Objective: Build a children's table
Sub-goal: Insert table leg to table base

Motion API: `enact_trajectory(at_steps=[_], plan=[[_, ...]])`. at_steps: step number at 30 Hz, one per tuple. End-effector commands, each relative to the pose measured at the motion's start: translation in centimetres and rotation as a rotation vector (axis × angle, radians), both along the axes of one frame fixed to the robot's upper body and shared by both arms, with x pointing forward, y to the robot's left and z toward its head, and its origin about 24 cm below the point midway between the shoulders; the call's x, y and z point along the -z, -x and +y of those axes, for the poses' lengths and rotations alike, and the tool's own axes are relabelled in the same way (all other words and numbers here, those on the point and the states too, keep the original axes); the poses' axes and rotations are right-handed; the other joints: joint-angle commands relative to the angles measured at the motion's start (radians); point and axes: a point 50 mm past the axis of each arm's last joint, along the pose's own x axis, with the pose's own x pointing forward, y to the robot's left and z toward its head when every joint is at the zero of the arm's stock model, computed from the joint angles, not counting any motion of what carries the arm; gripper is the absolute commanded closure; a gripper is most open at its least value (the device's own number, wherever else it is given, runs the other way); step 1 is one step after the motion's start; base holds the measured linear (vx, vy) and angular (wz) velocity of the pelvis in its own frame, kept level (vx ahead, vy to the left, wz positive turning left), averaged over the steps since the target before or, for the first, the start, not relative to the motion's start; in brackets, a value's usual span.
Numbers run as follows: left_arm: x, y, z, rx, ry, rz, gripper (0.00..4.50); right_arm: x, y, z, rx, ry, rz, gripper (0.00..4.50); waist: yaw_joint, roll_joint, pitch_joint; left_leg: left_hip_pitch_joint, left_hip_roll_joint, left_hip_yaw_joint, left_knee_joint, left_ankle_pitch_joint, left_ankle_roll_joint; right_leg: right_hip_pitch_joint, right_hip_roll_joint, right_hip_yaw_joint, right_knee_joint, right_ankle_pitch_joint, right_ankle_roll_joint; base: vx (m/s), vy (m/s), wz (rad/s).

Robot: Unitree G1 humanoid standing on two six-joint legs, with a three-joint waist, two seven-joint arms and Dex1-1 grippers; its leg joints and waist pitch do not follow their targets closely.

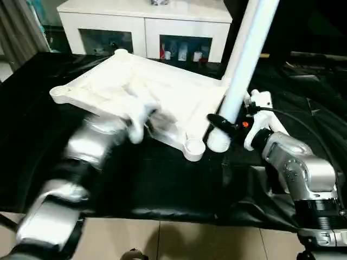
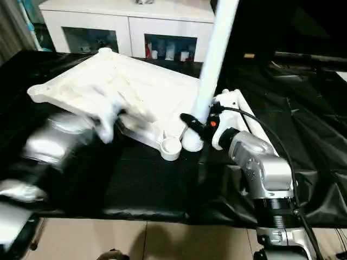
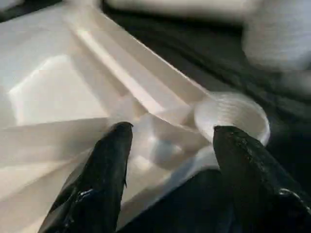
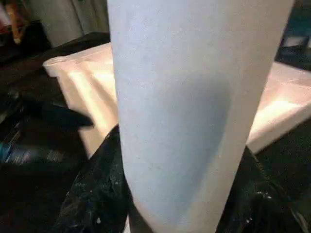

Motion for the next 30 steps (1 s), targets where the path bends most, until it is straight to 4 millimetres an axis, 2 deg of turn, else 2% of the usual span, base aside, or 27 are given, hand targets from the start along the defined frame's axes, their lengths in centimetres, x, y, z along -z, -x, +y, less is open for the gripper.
enact_trajectory(at_steps=[1,2,3,4,5,6,8,10,12,16,20,22,24,27,30], plan=[[-0.8,-0.3,0.0,0.034,-0.044,-0.042,1.47,-0.7,0.1,-0.7,0.029,0.002,-0.034,2.64,-0.009,0.007,-0.083,0.022,0.030,-0.008,-0.068,-0.140,-0.034,0.062,-0.067,0.046,-0.057,-0.021,-0.199,0.000,0.000,0.00],[-0.5,-0.7,0.3,0.132,-0.221,-0.078,1.47,-0.6,0.7,-1.1,0.035,0.013,-0.040,2.64,-0.016,0.006,-0.079,0.022,0.026,-0.006,-0.069,-0.154,-0.025,0.060,-0.062,0.048,-0.071,-0.060,-0.181,0.000,0.000,0.00],[-0.6,-1.0,0.5,0.156,-0.290,-0.098,1.47,-0.6,1.0,-1.4,0.038,0.021,-0.043,2.64,-0.012,0.008,-0.082,0.028,0.028,-0.007,-0.068,-0.155,-0.026,0.060,-0.063,0.048,-0.068,-0.063,-0.175,0.000,0.000,0.00],[-0.7,-1.2,0.6,0.168,-0.324,-0.111,1.47,-0.6,1.2,-1.5,0.040,0.027,-0.045,2.64,-0.018,0.004,-0.081,0.023,0.027,-0.009,-0.070,-0.157,-0.027,0.064,-0.062,0.049,-0.067,-0.065,-0.166,0.000,0.000,0.00],[-0.7,-1.4,0.8,0.177,-0.380,-0.130,1.47,-0.6,1.5,-1.7,0.043,0.032,-0.041,2.64,-0.022,0.004,-0.080,0.025,0.028,-0.009,-0.070,-0.161,-0.026,0.063,-0.062,0.049,-0.072,-0.072,-0.160,0.000,0.000,0.00],[-0.7,-1.5,0.8,0.179,-0.404,-0.137,1.47,-0.6,1.5,-1.7,0.045,0.033,-0.040,2.64,-0.024,0.004,-0.082,0.025,0.030,-0.010,-0.070,-0.161,-0.028,0.065,-0.065,0.048,-0.065,-0.064,-0.169,0.000,0.000,0.00],[-0.7,-1.7,1.0,0.187,-0.440,-0.149,1.47,-0.6,1.8,-1.8,0.049,0.037,-0.038,2.64,-0.034,0.002,-0.080,0.021,0.029,-0.009,-0.068,-0.159,-0.017,0.066,-0.065,0.048,-0.066,-0.057,-0.194,0.000,0.000,0.00],[-0.5,-1.8,1.4,0.210,-0.510,-0.137,1.47,-0.6,2.3,-2.0,0.050,0.042,-0.031,2.64,-0.039,0.005,-0.082,0.021,0.029,-0.009,-0.066,-0.150,-0.007,0.067,-0.067,0.048,-0.063,-0.041,-0.212,0.000,0.000,0.00],[-0.3,-1.8,1.6,0.238,-0.589,-0.144,1.47,-0.7,2.7,-2.1,0.050,0.046,-0.025,2.64,-0.047,0.005,-0.079,0.018,0.028,-0.009,-0.067,-0.152,0.002,0.069,-0.065,0.048,-0.067,-0.040,-0.221,0.000,0.000,0.00],[-0.1,-2.0,1.5,0.230,-0.606,-0.140,1.47,-0.8,3.1,-2.2,0.058,0.049,-0.020,2.64,-0.053,0.009,-0.074,0.025,0.030,-0.008,-0.066,-0.184,0.007,0.062,-0.064,0.048,-0.072,-0.070,-0.239,0.000,0.000,0.00],[0.1,-1.8,1.5,0.248,-0.592,-0.095,1.47,-0.8,3.3,-2.3,0.061,0.051,-0.017,2.64,-0.052,0.009,-0.072,0.025,0.031,-0.008,-0.067,-0.189,0.009,0.063,-0.066,0.049,-0.075,-0.085,-0.246,0.000,0.000,0.00],[0.0,-1.7,1.4,0.270,-0.579,-0.062,1.75,-0.8,3.3,-2.3,0.063,0.051,-0.015,2.64,-0.052,0.011,-0.071,0.025,0.031,-0.008,-0.067,-0.188,0.012,0.061,-0.065,0.049,-0.075,-0.082,-0.251,0.000,0.000,0.00],[0.1,-1.5,1.6,0.306,-0.596,0.000,1.82,-0.8,3.4,-2.2,0.061,0.055,-0.014,2.64,-0.051,0.009,-0.072,0.026,0.032,-0.009,-0.068,-0.187,0.012,0.062,-0.067,0.048,-0.073,-0.076,-0.257,0.000,0.000,0.00],[0.2,-1.6,1.6,0.304,-0.633,-0.016,2.00,-0.9,3.3,-2.1,0.060,0.051,-0.014,2.64,-0.052,0.008,-0.071,0.024,0.032,-0.008,-0.068,-0.181,0.018,0.064,-0.067,0.049,-0.071,-0.053,-0.263,0.000,0.000,0.00],[0.3,-1.6,1.5,0.307,-0.647,-0.031,2.22,-0.9,3.3,-1.9,0.055,0.052,-0.014,2.64,-0.051,0.012,-0.071,0.024,0.032,-0.009,-0.067,-0.184,0.021,0.064,-0.069,0.048,-0.073,-0.063,-0.264,0.000,0.000,0.00]])
